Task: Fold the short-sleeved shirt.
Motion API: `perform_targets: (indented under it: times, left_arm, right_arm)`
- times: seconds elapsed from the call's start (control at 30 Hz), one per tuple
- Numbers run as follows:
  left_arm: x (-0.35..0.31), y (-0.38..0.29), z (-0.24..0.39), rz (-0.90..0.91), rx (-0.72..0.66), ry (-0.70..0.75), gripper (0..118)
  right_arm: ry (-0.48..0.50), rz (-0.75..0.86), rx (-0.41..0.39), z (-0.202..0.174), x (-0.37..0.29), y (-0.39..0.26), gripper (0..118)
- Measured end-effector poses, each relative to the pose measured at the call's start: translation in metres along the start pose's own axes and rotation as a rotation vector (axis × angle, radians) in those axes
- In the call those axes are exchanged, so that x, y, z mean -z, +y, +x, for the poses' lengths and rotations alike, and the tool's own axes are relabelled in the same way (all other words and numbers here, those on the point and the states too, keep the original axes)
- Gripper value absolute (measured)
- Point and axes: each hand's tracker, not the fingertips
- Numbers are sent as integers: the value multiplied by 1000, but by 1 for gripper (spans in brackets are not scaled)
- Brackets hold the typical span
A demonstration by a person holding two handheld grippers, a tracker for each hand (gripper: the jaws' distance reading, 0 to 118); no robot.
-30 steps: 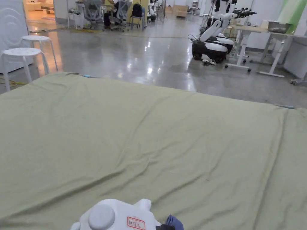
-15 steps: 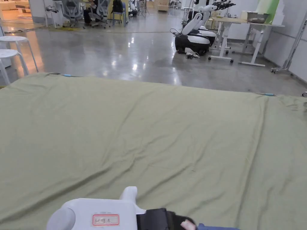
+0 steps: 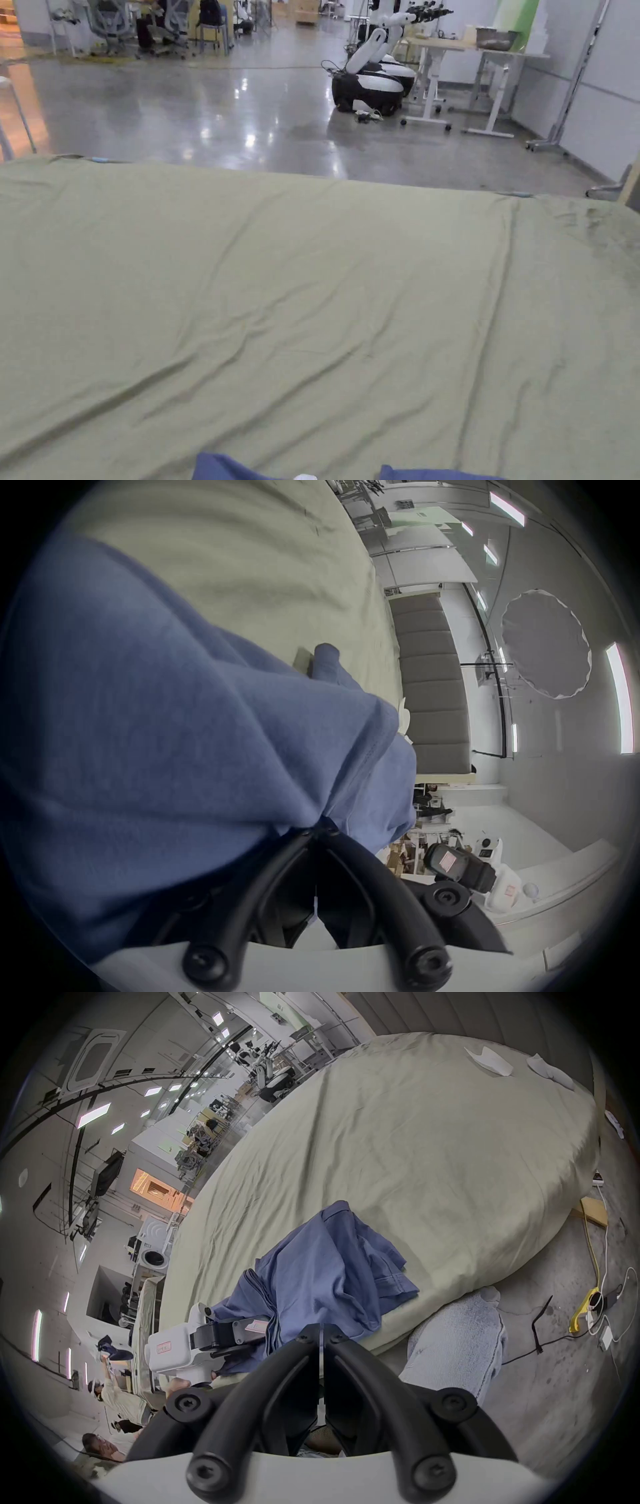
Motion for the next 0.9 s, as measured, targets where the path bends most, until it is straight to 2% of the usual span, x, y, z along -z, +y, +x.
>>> perform_targets:
  times: [0.07,0.13,0.2,0.27,0.37,0.43,0.47,0.5,0.53,0.57,0.6,0.63,0.67,0.77,0.9]
  left_arm:
    - [-11,-2,5,20,9,-50,1]
    - [-37,-5,16,48,11,-202,1]
    - [-76,-3,23,110,21,-281,1]
    - [-124,3,21,226,80,-247,1]
    - [-191,15,-2,385,181,5,1]
    - [-216,15,-22,386,172,160,1]
    - [-224,15,-35,348,149,169,4]
    - [-226,13,-45,292,101,104,4]
    - [-226,11,-60,258,37,42,9]
    - [-224,8,-70,248,-27,13,24]
    - [-216,6,-80,240,-73,-9,79]
    - [-208,4,-85,224,-89,-10,108]
    - [-202,4,-92,241,-92,-65,114]
    - [-185,11,-87,298,-101,-208,114]
    - [-143,34,-82,141,-67,-254,114]
  right_arm:
    - [-10,-7,3,0,2,1,4]
    - [-25,-17,5,-3,5,2,4]
    - [-24,-17,0,-7,3,2,4]
    - [-18,-15,-7,-11,2,3,4]
    - [-23,-11,-32,-20,3,7,4]
    - [-32,-12,-45,-23,7,8,4]
    - [-33,-15,-49,-25,9,9,4]
    - [-31,-20,-51,-27,11,9,4]
    - [-29,-28,-54,-27,15,9,4]
    - [-29,-35,-56,-30,17,9,4]
    - [-28,-43,-62,-33,19,9,4]
    - [-27,-52,-67,-36,21,8,4]
    - [-24,-62,-73,-39,23,7,4]
    - [-15,-87,-88,-47,26,8,4]
    - [-14,-90,-104,-50,27,9,4]
